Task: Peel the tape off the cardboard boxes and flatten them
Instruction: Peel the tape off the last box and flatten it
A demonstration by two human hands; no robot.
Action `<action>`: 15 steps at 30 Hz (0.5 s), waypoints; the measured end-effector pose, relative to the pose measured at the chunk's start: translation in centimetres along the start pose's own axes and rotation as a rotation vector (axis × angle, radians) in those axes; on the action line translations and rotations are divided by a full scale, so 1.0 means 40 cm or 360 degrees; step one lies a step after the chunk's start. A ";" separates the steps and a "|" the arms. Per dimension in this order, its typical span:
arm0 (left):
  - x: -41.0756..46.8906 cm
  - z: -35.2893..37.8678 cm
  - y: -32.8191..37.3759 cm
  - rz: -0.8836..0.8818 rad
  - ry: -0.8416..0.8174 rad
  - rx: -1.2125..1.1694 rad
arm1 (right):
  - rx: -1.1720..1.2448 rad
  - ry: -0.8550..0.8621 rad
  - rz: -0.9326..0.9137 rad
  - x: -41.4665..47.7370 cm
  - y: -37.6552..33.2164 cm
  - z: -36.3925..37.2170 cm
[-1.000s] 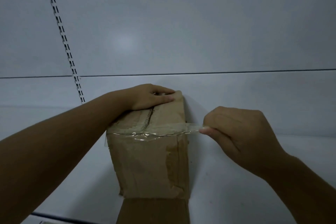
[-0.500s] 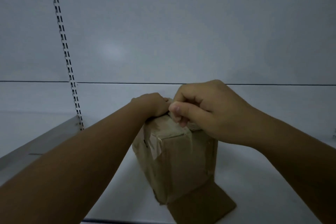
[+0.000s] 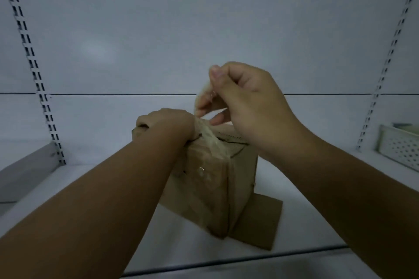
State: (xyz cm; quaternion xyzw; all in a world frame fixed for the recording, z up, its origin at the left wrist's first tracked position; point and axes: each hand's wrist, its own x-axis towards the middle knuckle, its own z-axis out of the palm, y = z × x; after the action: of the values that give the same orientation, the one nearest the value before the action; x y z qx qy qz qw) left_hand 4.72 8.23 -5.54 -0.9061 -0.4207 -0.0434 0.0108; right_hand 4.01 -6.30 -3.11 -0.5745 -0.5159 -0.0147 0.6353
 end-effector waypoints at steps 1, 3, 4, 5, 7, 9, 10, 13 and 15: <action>-0.009 -0.003 -0.001 -0.0025 -0.0013 -0.0021 | 0.0050 0.0072 0.0065 0.024 0.001 0.007; -0.006 -0.005 -0.006 0.0054 0.0062 -0.0261 | 0.0116 0.0192 0.0252 0.070 0.020 0.011; -0.006 -0.006 -0.015 0.0206 0.0135 -0.0527 | 0.0124 0.0201 0.0357 0.083 0.035 0.010; -0.003 -0.010 -0.023 0.0421 0.0210 -0.0903 | 0.0142 0.0192 0.0457 0.089 0.056 0.010; -0.018 -0.023 -0.052 0.0739 -0.0029 -0.1882 | 0.0233 0.0179 0.0606 0.082 0.106 0.008; -0.032 -0.030 -0.090 0.1085 -0.0672 -0.2251 | 0.0384 0.0209 0.0675 0.069 0.135 0.007; -0.033 -0.031 -0.101 0.1237 -0.0822 -0.2085 | 0.0451 0.0228 0.0680 0.067 0.140 0.007; -0.044 -0.020 -0.098 0.1373 -0.0626 -0.1473 | 0.0238 0.0182 0.0445 0.057 0.129 0.005; -0.057 -0.006 -0.075 0.1328 -0.0346 -0.1237 | -0.0201 0.0091 0.0170 0.045 0.111 -0.009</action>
State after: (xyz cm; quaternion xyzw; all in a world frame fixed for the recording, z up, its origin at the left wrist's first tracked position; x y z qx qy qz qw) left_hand 0.95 8.42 -5.53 -0.9320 0.0202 -0.0933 -0.3498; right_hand 7.81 -4.04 -5.03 -0.6395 -0.4642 -0.0295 0.6122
